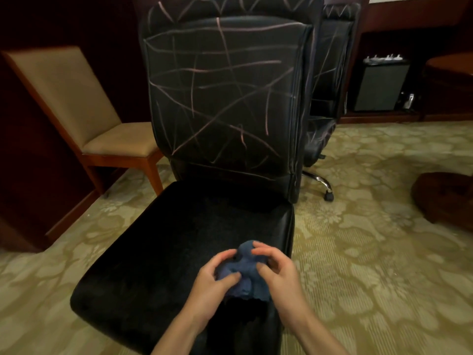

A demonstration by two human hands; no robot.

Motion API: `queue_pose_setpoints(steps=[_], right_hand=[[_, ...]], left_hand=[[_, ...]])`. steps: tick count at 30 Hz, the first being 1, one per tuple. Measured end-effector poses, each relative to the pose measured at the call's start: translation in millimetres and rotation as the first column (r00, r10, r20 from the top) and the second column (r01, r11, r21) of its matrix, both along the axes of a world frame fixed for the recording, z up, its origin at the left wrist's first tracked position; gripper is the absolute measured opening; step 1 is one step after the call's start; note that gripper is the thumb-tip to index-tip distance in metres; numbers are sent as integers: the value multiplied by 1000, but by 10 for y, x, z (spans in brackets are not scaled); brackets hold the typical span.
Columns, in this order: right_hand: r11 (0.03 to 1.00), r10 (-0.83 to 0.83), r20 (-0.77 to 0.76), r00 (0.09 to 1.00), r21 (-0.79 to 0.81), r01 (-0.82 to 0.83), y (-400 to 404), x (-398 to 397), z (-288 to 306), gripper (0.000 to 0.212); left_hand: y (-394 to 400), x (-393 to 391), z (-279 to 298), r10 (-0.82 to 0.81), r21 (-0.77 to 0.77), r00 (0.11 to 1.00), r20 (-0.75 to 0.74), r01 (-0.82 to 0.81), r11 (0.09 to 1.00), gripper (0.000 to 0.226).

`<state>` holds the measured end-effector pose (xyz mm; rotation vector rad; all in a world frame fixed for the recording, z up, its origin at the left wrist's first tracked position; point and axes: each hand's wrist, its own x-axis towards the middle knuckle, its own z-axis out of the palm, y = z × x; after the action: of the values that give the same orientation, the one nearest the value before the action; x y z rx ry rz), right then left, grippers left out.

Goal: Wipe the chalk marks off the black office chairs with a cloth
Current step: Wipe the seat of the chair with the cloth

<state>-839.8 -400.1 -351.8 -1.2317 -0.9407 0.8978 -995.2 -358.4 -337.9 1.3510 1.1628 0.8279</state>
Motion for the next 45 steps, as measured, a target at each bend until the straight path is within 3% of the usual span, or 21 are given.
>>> queue_pose_setpoints(steps=[3,5,8,9,12,16,19,22,26,28,32,35,38,42,45], right_hand=[[1000,14,-80,997,-6,-15,135,11,-61,48],[999,18,-77,997,-36,-20,220,35,-156,45],[999,-4,177,984,-36,11,323,93,-334,27],[999,11,290,957,-35,-1,354,107,-388,24],[993,114,573,812,-75,-86,404,139,-510,40],[996,92,728,679,-52,-79,563,161,-500,36],[997,77,793,605,-74,-30,593,146,-531,31],[996,78,802,593,-90,-10,456,95,-525,23],[999,-35,782,623,28,22,491,73,-179,19],[998,-66,786,614,52,41,631,89,-31,21],[980,15,786,617,-135,148,733,136,-211,29],[942,86,735,673,-281,186,695,160,-276,33],[913,130,684,718,-365,183,742,179,-151,35],[831,253,628,736,-530,166,876,240,23,28],[790,262,611,747,-581,198,1021,287,171,21]], left_hand=[[85,-15,-83,23,-84,999,29,-20,996,42],[136,-33,-168,36,10,998,-43,-35,999,41],[190,-18,-235,-15,290,960,-280,99,952,39],[250,-9,-262,-19,328,941,-338,137,935,39],[440,32,-364,11,386,923,-385,150,910,41],[600,40,-395,-56,431,906,-421,253,866,51],[683,8,-418,-90,436,894,-440,299,849,48],[705,-52,-383,-112,481,880,-462,355,802,31],[752,-59,-192,-13,714,910,-415,335,615,26],[887,16,-117,29,760,918,-395,309,571,30],[1087,236,-247,-119,522,859,-499,407,750,43],[1061,299,-312,-248,276,856,-455,399,874,47],[1073,317,-293,-276,197,836,-474,406,892,46],[1195,372,-175,-406,84,720,-563,539,838,39],[1360,432,-13,-402,16,719,-567,497,867,32]])
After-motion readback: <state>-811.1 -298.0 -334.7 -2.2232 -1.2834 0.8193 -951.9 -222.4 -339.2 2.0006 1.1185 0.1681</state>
